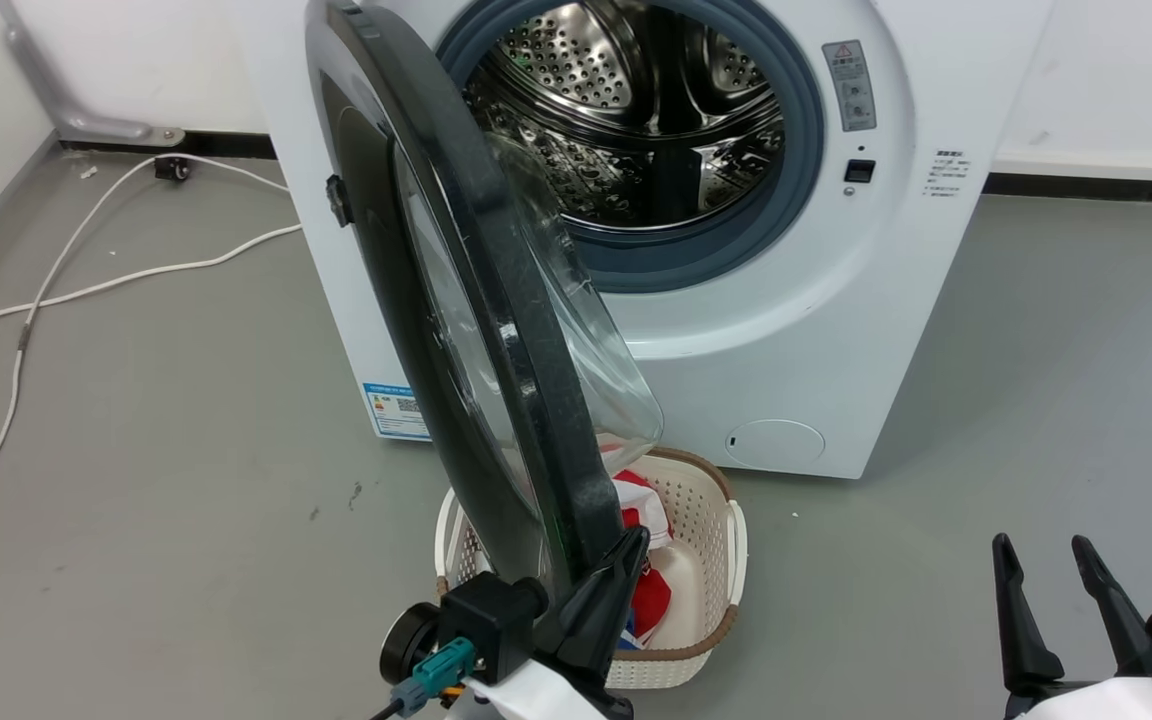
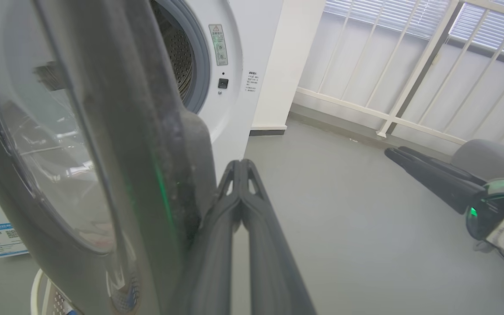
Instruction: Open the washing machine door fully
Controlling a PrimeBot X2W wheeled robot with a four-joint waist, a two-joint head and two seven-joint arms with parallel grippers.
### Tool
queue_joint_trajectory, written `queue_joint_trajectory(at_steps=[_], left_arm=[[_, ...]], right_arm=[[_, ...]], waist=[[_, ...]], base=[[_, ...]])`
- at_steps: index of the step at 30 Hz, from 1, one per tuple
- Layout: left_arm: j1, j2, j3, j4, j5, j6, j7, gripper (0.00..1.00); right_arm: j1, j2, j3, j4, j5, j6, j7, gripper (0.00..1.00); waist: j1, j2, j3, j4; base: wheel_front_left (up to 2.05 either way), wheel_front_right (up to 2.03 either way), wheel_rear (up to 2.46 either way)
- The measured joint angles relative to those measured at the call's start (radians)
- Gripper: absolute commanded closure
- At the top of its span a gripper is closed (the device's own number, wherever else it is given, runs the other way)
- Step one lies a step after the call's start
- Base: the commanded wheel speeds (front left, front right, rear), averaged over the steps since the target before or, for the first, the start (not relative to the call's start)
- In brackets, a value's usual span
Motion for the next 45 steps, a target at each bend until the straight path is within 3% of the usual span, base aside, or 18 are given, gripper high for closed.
queue_joint_trajectory(at_steps=[18,29,45], left_arm=[[0.079,0.061,0.026,-0.091,0.014,0.075,0.009,1.00],[0.138,0.108,0.071,-0.156,0.022,0.133,0.003,1.00],[0.149,0.193,0.226,-0.171,-0.023,0.178,-0.041,1.00]], right_arm=[[0.001,0.000,0.000,0.011,0.006,0.000,0.000,0.00],[0.000,0.000,-0.020,0.013,0.009,0.000,-0.010,0.00],[-0.003,0.000,-0.036,0.004,0.013,0.000,-0.015,0.00]], waist=[[0.0000,0.0000,-0.008,0.069],[0.0000,0.0000,-0.008,0.157],[0.0000,0.0000,0.017,0.268]], base=[[0.00,0.00,0.00],[0.00,0.00,0.00],[0.00,0.00,0.00]])
